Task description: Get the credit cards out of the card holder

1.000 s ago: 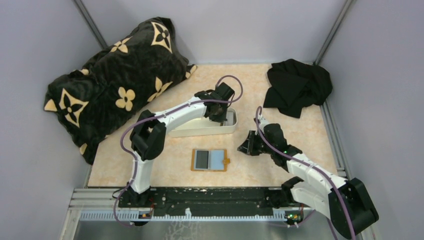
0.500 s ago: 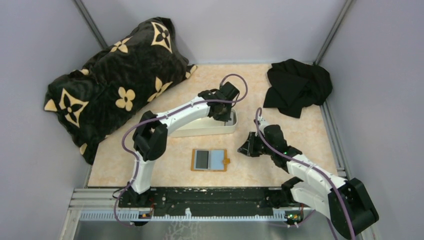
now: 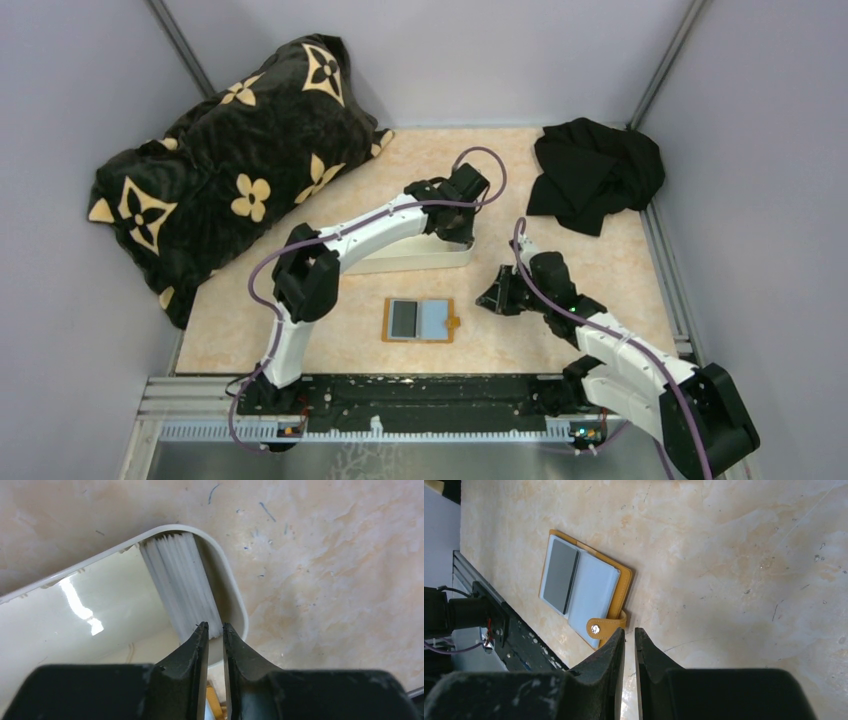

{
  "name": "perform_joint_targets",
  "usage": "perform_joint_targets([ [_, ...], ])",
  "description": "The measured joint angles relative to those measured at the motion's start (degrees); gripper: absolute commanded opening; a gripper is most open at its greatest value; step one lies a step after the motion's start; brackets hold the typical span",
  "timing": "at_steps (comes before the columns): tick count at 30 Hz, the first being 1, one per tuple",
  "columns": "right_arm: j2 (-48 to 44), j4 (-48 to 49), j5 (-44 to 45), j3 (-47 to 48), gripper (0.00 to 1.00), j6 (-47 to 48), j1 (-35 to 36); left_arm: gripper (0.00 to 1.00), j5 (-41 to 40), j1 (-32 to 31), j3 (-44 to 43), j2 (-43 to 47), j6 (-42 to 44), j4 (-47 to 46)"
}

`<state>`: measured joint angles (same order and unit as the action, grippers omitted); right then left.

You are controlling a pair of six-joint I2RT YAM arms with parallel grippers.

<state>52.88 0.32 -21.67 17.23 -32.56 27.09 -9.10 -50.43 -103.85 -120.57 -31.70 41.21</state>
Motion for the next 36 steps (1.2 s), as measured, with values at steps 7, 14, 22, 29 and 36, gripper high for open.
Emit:
perform_joint_targets([
  [7,0.9,0.8,-0.7,0.0,0.13,0.0,0.0,0.23,0.2,-0.5,-1.4,0.0,0.0,0.1],
  [14,1.7,0.9,-1.0,0.0,0.14,0.0,0.0,0.21,-0.8,-0.5,5.5,5.0,0.5,-3.8],
  [22,-1.9,-1.8,-1.2,1.5,0.16,0.4,0.1,0.17,0.7,-0.6,31.7,29.4,4.5,-19.8],
  [29,1.4,-2.6,3.8,6.9,0.19,-0.1,11.5,0.00,3.2,-2.0,55.6,43.0,1.6,-30.3],
  [36,14.1,2.5,7.6,10.6,0.23,-3.5,21.7,0.00,2.1,-2.1,70.9,51.2,-3.4,-30.6],
])
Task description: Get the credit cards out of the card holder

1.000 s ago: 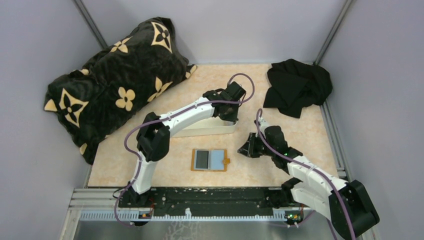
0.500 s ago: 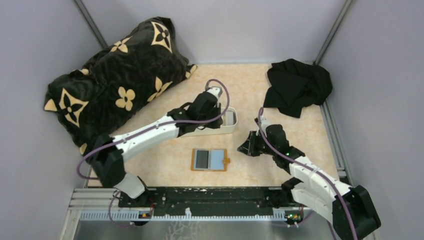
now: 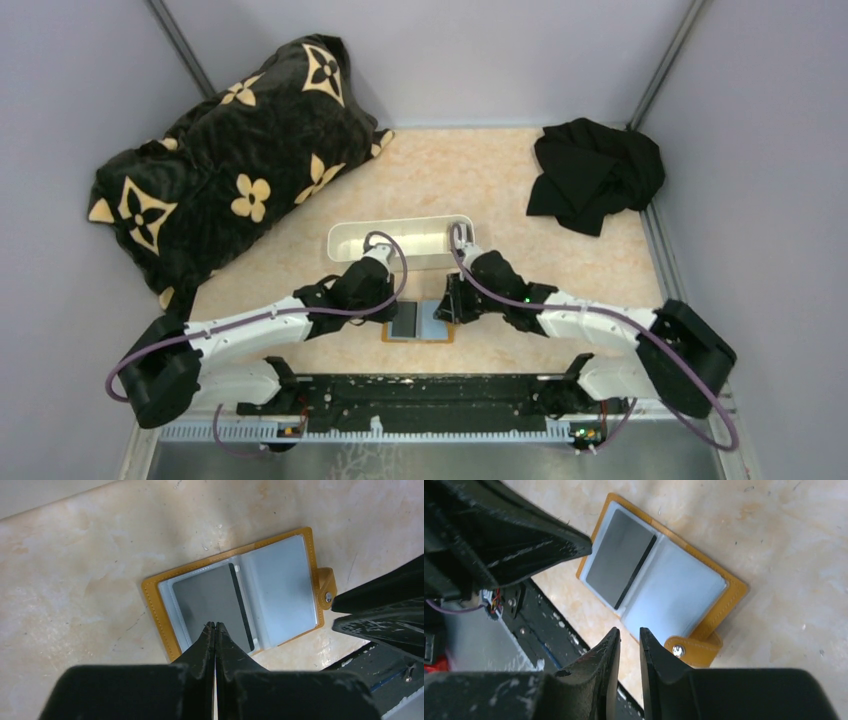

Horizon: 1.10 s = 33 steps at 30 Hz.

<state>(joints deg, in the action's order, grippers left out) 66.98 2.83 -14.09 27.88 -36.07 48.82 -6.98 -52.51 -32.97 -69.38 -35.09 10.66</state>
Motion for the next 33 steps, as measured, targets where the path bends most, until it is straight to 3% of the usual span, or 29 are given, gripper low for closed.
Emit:
perform_joint_targets([
  [8,10.3,4.7,1.5,5.5,0.24,-1.8,1.0,0.00,-2.9,0.9,2.4,1.4,-3.0,-0.4],
  [23,15.0,11.8,0.5,5.6,0.25,-4.1,1.4,0.00,-0.4,1.5,5.3,-0.1,-6.5,-1.5],
  [33,16.4,16.2,0.5,0.1,0.37,-5.6,1.4,0.00,3.3,1.6,5.4,-5.7,-8.8,-9.2],
])
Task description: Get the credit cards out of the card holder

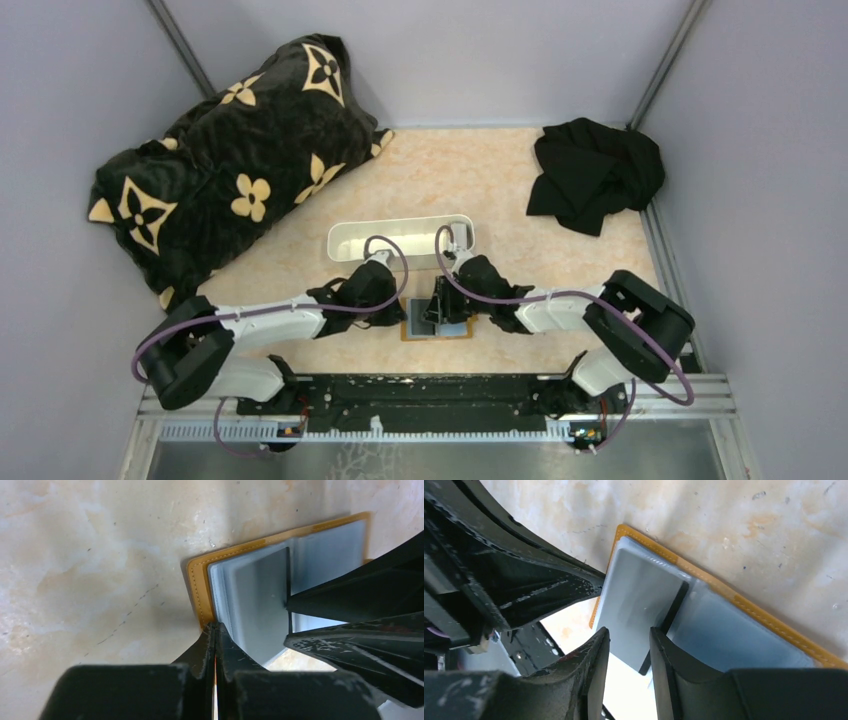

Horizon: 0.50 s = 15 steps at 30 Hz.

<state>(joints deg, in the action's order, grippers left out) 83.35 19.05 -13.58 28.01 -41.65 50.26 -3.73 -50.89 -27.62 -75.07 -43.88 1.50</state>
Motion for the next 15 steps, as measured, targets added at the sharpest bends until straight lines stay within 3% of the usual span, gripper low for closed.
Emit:
perform_joint_targets([
  [8,1.0,2.9,0.0,-1.4,0.37,-0.6,0.0,0.00,1.0,0.1,-2.4,-3.1,0.0,-0.7],
  [15,-3.6,-1.7,1.5,-1.4,0.37,-0.3,0.0,0.00,1.5,0.0,-3.5,-4.2,0.4,-0.2],
])
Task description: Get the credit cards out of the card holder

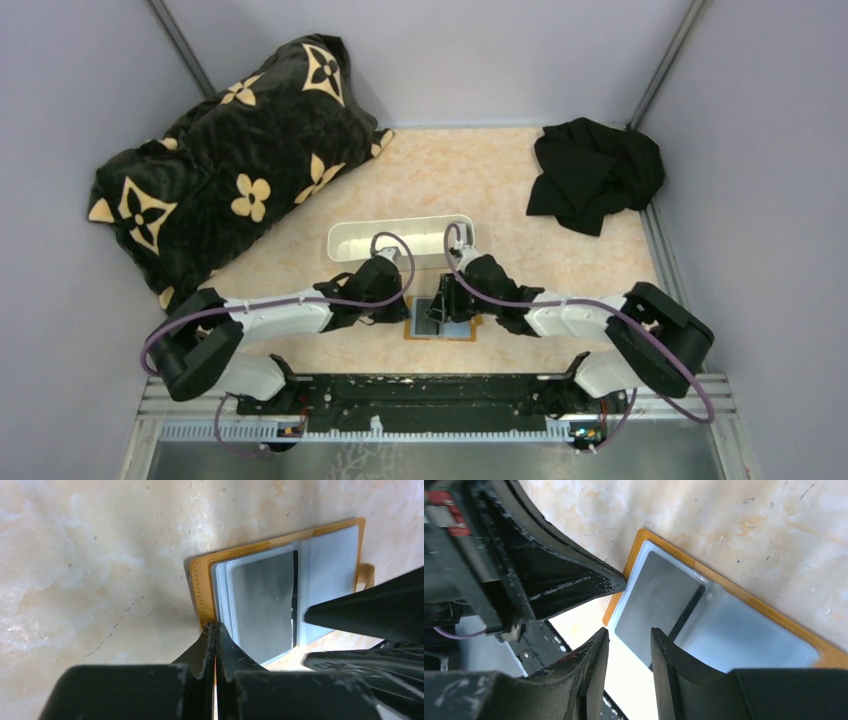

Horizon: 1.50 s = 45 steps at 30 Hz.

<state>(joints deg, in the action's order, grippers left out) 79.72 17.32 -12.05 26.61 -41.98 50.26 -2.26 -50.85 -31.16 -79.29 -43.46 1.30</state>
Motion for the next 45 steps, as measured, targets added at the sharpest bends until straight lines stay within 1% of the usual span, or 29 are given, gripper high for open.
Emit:
perform_joint_targets([
  [3,-4.6,-2.9,0.5,0.0,0.36,0.5,0.0,0.00,0.1,0.0,-0.4,1.3,1.3,3.1],
  [4,-5.7,-3.6,0.6,0.1,0.34,0.6,0.0,0.00,0.2,0.0,-0.7,1.9,1.7,4.6],
  [8,-9.7,-6.4,1.6,0.1,0.28,1.1,0.0,0.11,1.0,0.0,-3.1,3.8,3.6,8.4],
  [10,-10.5,-7.3,2.1,0.1,0.26,1.1,0.0,0.13,2.2,0.0,-4.5,4.0,4.6,8.3],
  [17,-10.7,-7.6,3.2,-1.2,0.25,0.3,0.0,0.13,6.5,0.0,-5.3,1.5,6.6,6.7],
  [20,-10.6,-7.8,3.5,-1.9,0.27,-0.2,0.0,0.11,7.5,0.0,-5.1,-0.1,7.2,6.0],
  [21,-10.6,-8.0,3.7,-1.9,0.28,-0.3,0.0,0.10,7.6,0.0,-5.0,-0.5,7.3,5.7],
  [23,-10.3,-7.5,4.0,-1.9,0.36,-0.4,0.0,0.08,8.0,0.0,-4.4,-1.4,7.4,4.9],
  [25,-9.3,-7.0,4.3,-1.9,0.39,-0.7,0.0,0.05,8.4,0.1,-4.0,-2.0,7.3,3.8],
  [29,-6.3,-4.7,4.4,-3.1,0.39,-1.1,0.0,0.01,9.2,0.1,-3.6,-2.8,7.3,1.3],
  [35,-3.2,-1.5,4.4,-4.5,0.39,-1.8,0.0,0.00,10.5,0.1,-2.9,-4.2,7.2,-2.7],
  [39,-2.3,0.8,4.4,-5.1,0.35,-2.0,-0.1,0.00,11.4,0.1,-2.9,-5.2,7.1,-4.8],
  [42,-2.2,2.7,4.3,-6.1,0.30,-2.4,-0.3,0.00,12.1,0.3,-2.9,-5.6,7.1,-5.2],
  [45,-2.2,4.3,4.5,-7.1,0.19,-3.1,-0.6,0.00,12.8,0.5,-2.9,-6.2,7.1,-5.6],
])
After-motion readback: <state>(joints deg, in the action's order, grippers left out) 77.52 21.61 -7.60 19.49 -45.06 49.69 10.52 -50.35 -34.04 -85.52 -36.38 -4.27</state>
